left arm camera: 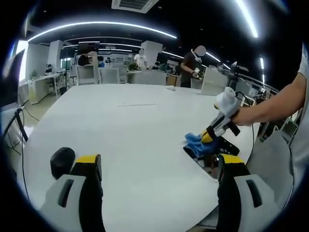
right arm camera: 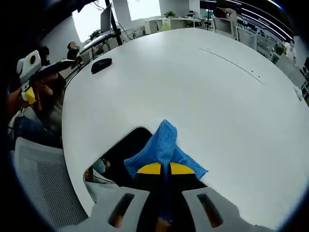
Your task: Wipe the mirror surface with the cleaning cloth until all visible marks leave the cleaned area.
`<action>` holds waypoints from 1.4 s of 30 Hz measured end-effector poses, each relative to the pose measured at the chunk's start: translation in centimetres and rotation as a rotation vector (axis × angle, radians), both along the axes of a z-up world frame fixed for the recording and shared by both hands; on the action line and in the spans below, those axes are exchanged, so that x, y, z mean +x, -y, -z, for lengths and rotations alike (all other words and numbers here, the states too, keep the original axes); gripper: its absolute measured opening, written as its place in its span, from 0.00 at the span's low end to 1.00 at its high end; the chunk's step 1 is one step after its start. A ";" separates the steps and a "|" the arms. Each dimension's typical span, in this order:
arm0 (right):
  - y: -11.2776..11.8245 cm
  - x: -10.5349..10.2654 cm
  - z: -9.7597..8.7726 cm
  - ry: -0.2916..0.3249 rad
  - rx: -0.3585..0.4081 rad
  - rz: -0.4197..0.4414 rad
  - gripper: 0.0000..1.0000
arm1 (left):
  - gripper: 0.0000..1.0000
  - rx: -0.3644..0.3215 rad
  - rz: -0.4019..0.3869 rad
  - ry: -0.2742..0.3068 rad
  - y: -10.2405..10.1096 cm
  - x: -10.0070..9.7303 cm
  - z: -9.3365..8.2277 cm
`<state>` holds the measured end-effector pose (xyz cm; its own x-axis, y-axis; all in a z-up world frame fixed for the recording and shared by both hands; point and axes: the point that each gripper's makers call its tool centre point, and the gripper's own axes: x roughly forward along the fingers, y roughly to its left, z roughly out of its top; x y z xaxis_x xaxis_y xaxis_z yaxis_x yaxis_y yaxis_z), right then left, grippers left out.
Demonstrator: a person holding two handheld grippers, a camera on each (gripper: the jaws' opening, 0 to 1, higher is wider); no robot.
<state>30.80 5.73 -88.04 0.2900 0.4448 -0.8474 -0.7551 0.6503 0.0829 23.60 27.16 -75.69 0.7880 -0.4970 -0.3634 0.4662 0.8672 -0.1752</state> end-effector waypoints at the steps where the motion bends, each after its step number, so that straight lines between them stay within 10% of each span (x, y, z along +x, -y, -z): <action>1: 0.0 -0.2 0.0 0.007 -0.004 -0.007 0.00 | 0.99 -0.001 0.000 0.002 0.0 0.0 -0.1; 42: -0.3 -9.9 0.0 -0.087 0.017 -0.020 0.00 | 0.99 0.057 0.089 -0.012 1.5 0.6 1.8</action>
<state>20.89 6.08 -88.06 0.2062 0.4646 -0.8612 -0.7574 0.6330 0.1601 24.20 25.69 -77.49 0.7370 -0.5431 -0.4023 0.5397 0.8312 -0.1333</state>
